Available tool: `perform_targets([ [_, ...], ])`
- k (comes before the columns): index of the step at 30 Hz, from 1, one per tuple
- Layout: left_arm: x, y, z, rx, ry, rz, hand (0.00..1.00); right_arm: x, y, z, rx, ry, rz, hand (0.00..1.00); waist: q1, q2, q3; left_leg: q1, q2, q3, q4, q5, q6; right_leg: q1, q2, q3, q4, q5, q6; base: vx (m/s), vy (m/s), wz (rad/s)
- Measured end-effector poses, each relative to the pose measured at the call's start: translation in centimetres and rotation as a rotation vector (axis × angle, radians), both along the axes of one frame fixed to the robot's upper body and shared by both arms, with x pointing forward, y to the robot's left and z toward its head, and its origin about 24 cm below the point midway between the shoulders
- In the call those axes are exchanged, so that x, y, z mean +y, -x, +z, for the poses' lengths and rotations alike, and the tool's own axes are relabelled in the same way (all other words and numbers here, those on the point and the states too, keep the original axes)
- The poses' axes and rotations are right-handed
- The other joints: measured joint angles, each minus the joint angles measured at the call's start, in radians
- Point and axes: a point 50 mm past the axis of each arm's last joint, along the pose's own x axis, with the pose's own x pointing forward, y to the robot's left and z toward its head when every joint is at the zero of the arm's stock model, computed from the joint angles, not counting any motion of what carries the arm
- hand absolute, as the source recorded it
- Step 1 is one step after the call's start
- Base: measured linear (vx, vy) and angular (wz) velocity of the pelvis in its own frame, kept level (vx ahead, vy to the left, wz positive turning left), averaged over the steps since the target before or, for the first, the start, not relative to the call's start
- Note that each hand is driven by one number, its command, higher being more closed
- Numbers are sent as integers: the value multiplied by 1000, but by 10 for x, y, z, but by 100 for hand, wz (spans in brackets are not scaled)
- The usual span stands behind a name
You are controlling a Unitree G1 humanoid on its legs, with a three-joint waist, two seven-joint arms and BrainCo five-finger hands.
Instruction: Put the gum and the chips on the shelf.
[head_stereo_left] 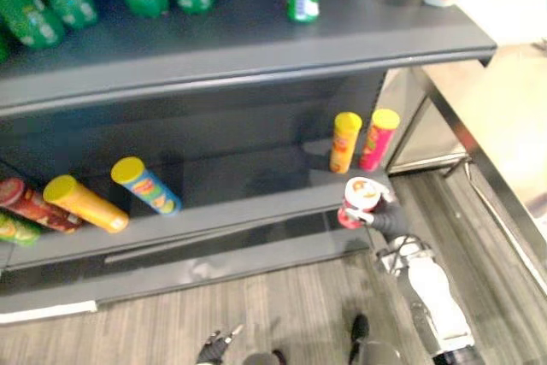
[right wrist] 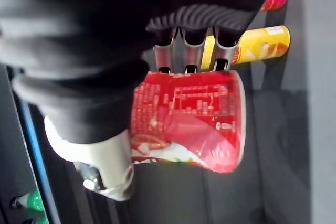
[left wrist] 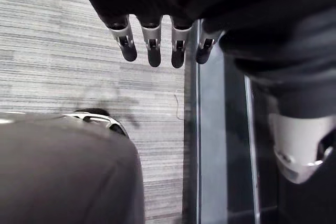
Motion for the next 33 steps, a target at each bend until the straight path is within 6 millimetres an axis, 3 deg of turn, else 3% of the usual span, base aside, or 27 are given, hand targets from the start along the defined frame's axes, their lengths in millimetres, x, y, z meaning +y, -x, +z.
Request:
perform_targets([
  [3, 3, 2, 0, -1, 6, 38, 0, -2, 2, -2, 11, -4, -1, 100, 0, -7, -1, 17, 26, -25, -63, 37, -37, 49, 46, -31, -99, 39, -26, 3, -158, 18],
  [9, 2, 2, 0, 0, 6, 40, 0, 0, 3, -4, 19, -19, 25, 100, 6, -6, -2, 20, 25, -26, -127, 81, -51, 79, 71, -39, -211, 94, -42, -42, -72, 5],
  [10, 2, 2, 0, 2, 6, 42, 0, 0, 4, -5, 22, -22, 24, 100, 5, -6, -2, 25, 25, -25, -134, 83, -51, 81, 71, -39, -211, 95, -42, 0, 0, 0],
  [11, -1, 3, -2, 17, 17, 54, 0, -2, 15, -19, 88, -53, 5, 100, 6, 4, -10, 68, 3, -25, -183, 88, -45, 102, 61, -28, -218, 103, -37, 0, 0, 0],
  [19, -1, 3, -2, 19, 16, 50, 0, -4, 15, -20, 93, -52, -1, 100, 7, 4, -10, 79, 4, -23, -184, 88, -45, 109, 61, -28, -217, 103, -37, 0, 0, 0],
  [23, -1, 4, -2, 25, 6, 21, 0, -15, 14, -28, 126, -43, -51, 100, 8, 2, -11, 92, 4, -28, -184, 89, -44, 130, 60, -36, -213, 103, -37, -7, 3, 5],
  [28, 0, 6, -2, 42, -13, -29, 0, -25, 9, -22, 103, -22, -89, 100, 8, -3, -12, 97, 3, -60, -184, 91, -41, 154, 55, -63, -213, 102, -36, -21, 0, 16],
  [33, 4, 8, -2, 54, -28, -43, 0, -10, -3, -13, 65, -16, -26, 100, 9, -21, -20, 96, -3, -79, -205, 110, -40, 155, 49, -81, -213, 102, -36, -21, 0, 13],
])
